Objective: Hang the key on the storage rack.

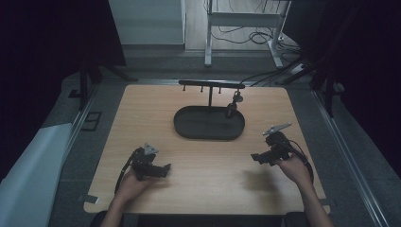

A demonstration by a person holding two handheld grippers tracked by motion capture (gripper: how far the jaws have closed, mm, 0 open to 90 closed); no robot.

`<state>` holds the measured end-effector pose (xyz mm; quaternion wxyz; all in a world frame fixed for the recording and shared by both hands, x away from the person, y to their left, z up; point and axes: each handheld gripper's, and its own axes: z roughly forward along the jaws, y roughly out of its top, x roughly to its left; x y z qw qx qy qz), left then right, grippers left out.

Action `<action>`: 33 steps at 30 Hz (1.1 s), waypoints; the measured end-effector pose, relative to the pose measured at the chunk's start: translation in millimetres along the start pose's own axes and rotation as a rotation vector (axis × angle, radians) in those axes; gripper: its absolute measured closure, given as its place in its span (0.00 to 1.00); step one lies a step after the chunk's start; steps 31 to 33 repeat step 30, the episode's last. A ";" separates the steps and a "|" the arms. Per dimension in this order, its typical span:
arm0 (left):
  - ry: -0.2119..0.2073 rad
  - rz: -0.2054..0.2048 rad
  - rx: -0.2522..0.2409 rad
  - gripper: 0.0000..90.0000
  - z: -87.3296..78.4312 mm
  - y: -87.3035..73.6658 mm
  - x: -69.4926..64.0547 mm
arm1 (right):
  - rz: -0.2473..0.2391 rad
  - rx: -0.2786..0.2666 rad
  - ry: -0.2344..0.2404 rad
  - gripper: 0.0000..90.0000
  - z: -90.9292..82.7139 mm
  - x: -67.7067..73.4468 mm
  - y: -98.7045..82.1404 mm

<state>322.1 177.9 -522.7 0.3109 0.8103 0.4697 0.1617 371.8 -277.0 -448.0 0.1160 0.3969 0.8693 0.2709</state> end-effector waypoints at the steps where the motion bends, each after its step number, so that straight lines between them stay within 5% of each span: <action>1: 0.001 0.000 0.002 0.00 -0.2 0.1 -0.1 | 0.002 -0.001 0.000 0.06 1.7 1.2 -2.8; 13: 0.001 -0.001 -0.002 0.00 0.1 -0.1 -0.1 | 0.017 -0.009 0.002 0.07 21.3 12.4 -27.5; 20: 0.001 -0.001 -0.002 0.00 0.1 -0.1 -0.1 | 0.026 -0.080 0.004 0.07 32.5 17.2 -45.4; 33: 0.002 -0.001 -0.003 0.00 0.2 -0.2 -0.3 | 0.020 -0.126 -0.019 0.06 40.4 18.5 -59.4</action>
